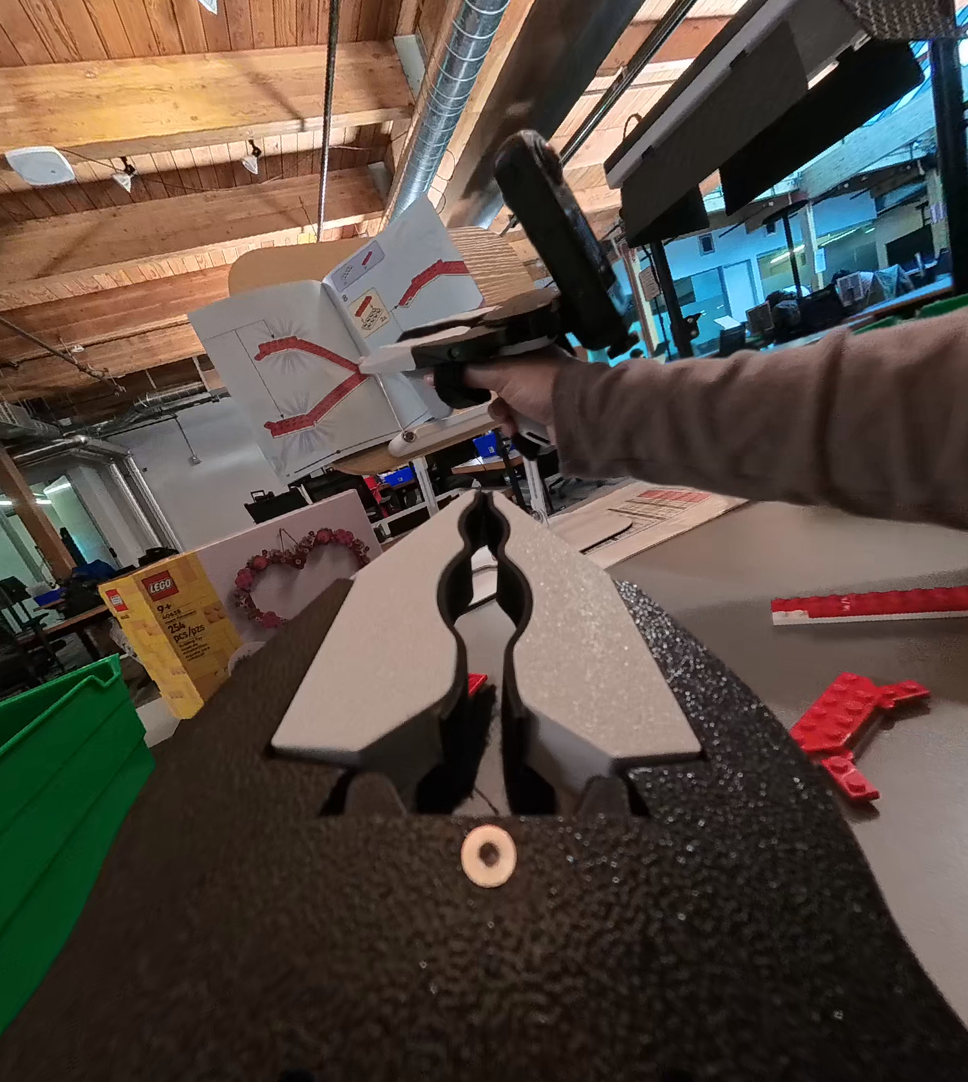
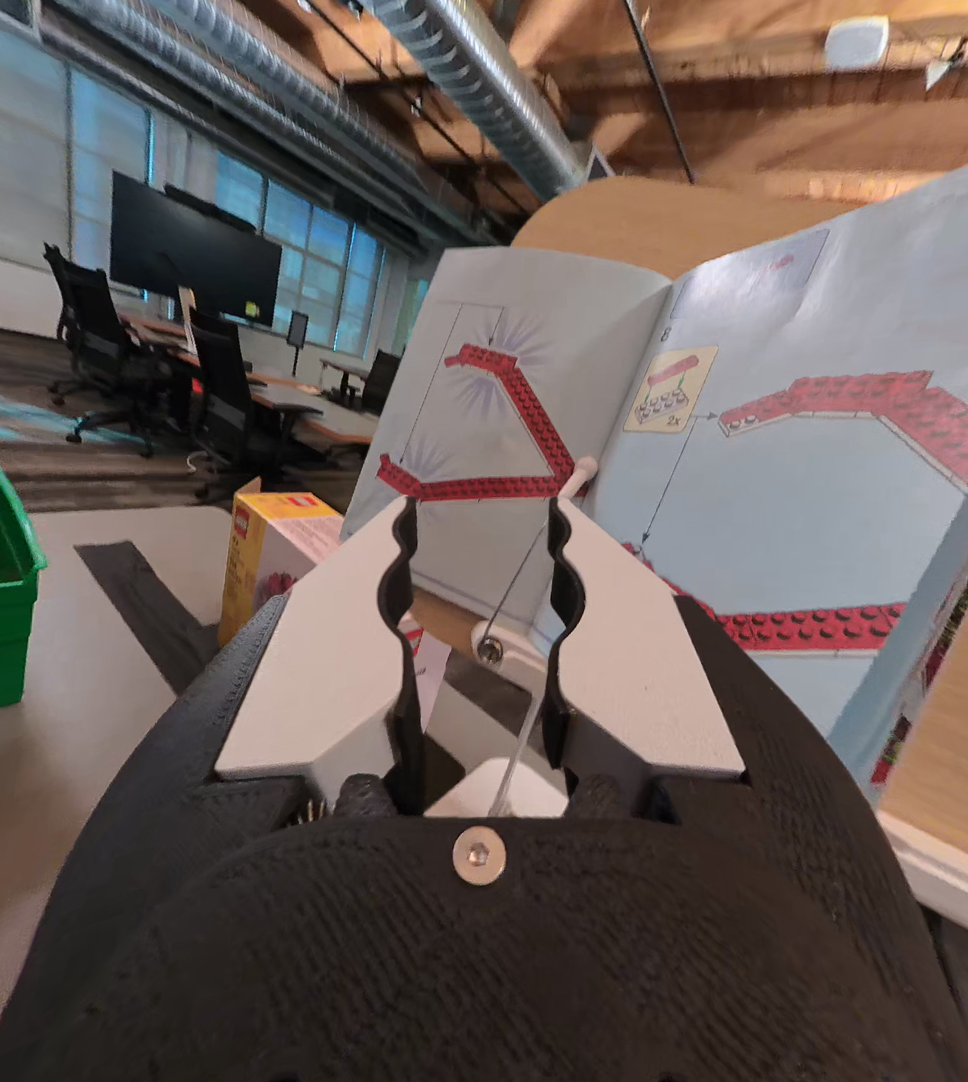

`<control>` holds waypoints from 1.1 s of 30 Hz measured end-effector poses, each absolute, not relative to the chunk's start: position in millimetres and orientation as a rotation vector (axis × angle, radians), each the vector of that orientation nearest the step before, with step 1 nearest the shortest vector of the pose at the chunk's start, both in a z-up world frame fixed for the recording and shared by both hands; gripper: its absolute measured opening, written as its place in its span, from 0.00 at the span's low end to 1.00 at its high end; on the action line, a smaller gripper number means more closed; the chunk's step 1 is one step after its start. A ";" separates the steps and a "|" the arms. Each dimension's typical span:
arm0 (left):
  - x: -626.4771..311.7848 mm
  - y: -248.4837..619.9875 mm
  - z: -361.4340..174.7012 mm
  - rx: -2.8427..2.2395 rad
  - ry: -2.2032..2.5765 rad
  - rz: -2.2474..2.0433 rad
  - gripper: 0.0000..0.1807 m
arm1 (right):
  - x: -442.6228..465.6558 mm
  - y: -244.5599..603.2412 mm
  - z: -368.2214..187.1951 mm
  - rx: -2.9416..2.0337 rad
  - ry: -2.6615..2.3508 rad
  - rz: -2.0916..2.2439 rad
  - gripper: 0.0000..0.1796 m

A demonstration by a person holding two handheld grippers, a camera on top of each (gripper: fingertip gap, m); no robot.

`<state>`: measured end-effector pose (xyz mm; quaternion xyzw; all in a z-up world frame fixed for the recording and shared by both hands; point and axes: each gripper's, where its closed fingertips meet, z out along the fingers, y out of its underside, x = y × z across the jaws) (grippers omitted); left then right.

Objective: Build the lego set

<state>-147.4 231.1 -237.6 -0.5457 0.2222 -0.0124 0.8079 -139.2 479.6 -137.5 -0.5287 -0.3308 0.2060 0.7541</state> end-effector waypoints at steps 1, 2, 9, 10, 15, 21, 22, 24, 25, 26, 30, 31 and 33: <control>-147.0 230.9 -237.8 -1.166 0.480 -0.023 0.00 | -140.4 481.9 -133.8 -1.126 -0.711 0.458 0.25; -146.3 230.9 -238.0 -1.165 0.486 -0.020 0.00 | -141.7 483.6 -130.2 -1.101 -0.704 0.469 0.26; -131.9 239.0 -233.4 -1.197 0.529 -0.095 0.00 | -141.3 498.2 -113.1 -1.032 -0.681 0.507 0.33; -128.1 247.0 -226.9 -1.198 0.552 -0.095 0.00 | -141.6 498.1 -112.1 -1.034 -0.687 0.527 0.33; -143.8 320.5 -147.9 -1.145 0.369 -0.079 0.00 | -136.6 504.4 -115.4 -1.074 -0.704 0.577 0.32; -186.8 386.3 -72.8 -1.060 -0.037 -0.231 0.08 | -130.1 515.0 -121.6 -1.118 -0.696 0.599 0.29; -197.5 399.7 -71.6 -1.072 -0.055 -0.192 0.12 | -130.5 515.7 -123.0 -1.127 -0.697 0.613 0.29; -217.1 426.4 -76.8 -1.125 -0.078 -0.128 0.25 | -132.0 516.0 -125.3 -1.142 -0.703 0.639 0.29; -223.9 437.2 -82.3 -1.155 -0.087 -0.124 0.31 | -133.7 515.5 -127.0 -1.151 -0.710 0.655 0.28; -229.0 445.0 -87.6 -1.170 -0.100 -0.130 0.37 | -136.3 514.9 -129.2 -1.166 -0.719 0.675 0.28; -244.1 457.6 -96.8 -1.130 -0.130 -0.193 0.41 | -145.2 515.4 -137.8 -1.187 -0.743 0.639 0.25; -250.9 460.5 -96.7 -1.120 -0.145 -0.207 0.41 | -146.4 516.4 -139.8 -1.191 -0.742 0.609 0.23; -258.2 468.5 -99.6 -1.138 -0.151 -0.276 0.41 | -146.9 518.9 -142.2 -1.200 -0.724 0.555 0.20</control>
